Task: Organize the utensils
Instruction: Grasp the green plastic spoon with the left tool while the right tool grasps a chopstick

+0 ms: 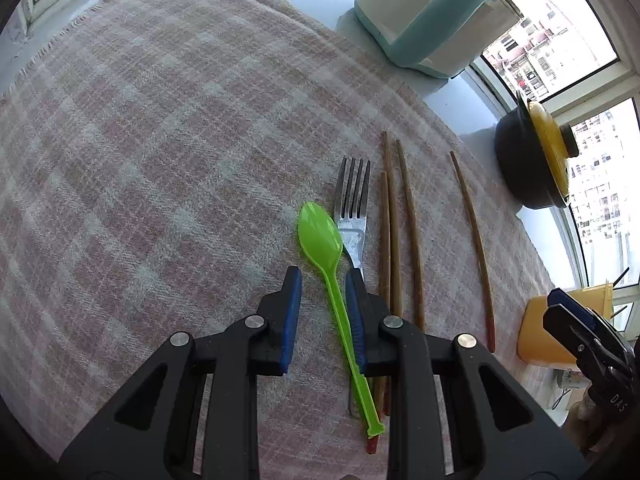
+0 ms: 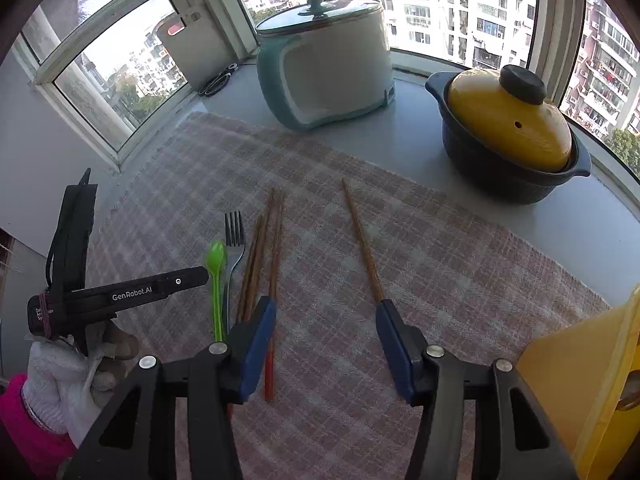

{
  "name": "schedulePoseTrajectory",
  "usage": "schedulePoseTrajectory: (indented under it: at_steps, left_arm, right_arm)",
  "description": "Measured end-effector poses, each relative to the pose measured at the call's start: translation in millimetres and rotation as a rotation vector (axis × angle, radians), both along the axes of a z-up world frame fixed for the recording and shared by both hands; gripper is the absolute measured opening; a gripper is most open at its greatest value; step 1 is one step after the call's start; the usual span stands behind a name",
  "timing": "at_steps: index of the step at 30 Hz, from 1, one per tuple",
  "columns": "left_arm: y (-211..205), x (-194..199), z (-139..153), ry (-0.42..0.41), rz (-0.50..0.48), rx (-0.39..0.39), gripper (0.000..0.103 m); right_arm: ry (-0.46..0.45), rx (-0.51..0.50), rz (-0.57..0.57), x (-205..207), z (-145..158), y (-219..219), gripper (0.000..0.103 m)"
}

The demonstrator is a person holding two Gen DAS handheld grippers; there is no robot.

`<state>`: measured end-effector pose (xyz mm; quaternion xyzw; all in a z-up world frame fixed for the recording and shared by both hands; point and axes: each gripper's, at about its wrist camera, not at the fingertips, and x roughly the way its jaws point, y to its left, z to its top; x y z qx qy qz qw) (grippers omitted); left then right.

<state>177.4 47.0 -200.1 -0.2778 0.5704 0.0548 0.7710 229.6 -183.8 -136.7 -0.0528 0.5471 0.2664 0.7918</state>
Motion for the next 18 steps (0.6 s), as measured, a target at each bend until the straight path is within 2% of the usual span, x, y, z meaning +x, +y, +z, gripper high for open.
schedulePoseTrajectory:
  at_steps: [10, 18]
  left_arm:
    - [-5, 10, -9, 0.022, -0.005, 0.027, 0.022]
    - [-19, 20, -10, 0.014, -0.055, 0.124, 0.022]
  right_arm:
    - [0.032, -0.034, -0.003, 15, -14, 4, 0.047]
    - [0.07, -0.048, -0.004, 27, -29, 9, 0.045]
